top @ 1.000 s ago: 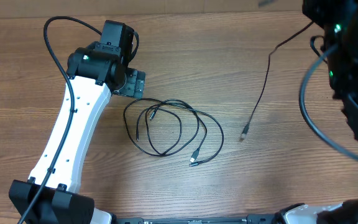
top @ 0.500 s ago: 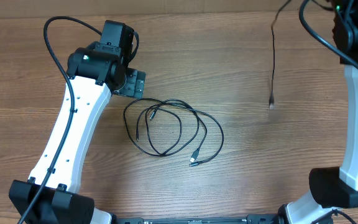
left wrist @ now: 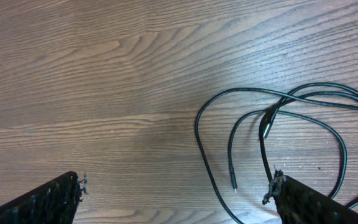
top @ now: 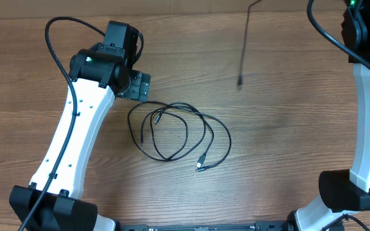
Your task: Untangle cables
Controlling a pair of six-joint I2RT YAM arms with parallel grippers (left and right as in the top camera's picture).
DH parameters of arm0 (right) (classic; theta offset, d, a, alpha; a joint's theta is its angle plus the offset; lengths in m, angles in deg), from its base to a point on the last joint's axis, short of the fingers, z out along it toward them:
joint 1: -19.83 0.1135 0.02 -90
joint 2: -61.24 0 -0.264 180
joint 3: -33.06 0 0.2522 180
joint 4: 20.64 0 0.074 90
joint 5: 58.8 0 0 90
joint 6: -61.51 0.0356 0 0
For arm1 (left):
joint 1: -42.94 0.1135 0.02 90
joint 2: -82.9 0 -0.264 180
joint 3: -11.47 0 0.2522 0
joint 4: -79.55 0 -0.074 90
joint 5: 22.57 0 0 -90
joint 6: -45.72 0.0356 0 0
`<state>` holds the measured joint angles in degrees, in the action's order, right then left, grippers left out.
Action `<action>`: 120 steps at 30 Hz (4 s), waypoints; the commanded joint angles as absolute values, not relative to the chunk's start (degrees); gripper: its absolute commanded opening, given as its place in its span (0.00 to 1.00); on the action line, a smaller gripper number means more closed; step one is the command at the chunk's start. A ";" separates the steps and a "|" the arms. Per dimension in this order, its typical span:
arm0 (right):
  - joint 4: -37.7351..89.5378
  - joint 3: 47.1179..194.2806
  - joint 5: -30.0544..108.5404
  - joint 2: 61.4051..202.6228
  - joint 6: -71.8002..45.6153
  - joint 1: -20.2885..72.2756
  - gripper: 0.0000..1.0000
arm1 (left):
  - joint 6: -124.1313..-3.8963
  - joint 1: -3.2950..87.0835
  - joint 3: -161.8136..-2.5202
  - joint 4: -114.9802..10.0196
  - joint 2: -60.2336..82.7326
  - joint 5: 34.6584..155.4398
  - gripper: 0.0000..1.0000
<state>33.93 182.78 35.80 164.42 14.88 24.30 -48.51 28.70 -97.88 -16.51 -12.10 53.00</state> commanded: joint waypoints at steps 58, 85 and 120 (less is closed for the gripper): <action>71.33 174.33 4.65 184.94 -19.47 12.48 1.00 | -47.65 28.79 -97.58 -16.67 -12.45 52.30 1.00; 56.03 161.82 25.33 186.80 -42.56 -3.90 1.00 | -47.65 28.73 -97.58 -16.67 -12.45 52.30 0.99; 35.88 161.56 21.20 193.16 -20.48 -8.73 0.04 | -47.65 28.70 -97.58 -16.67 -12.45 52.30 1.00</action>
<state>37.98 161.50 22.66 193.38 -30.49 -5.95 -48.51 28.70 -97.88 -16.49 -12.10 53.00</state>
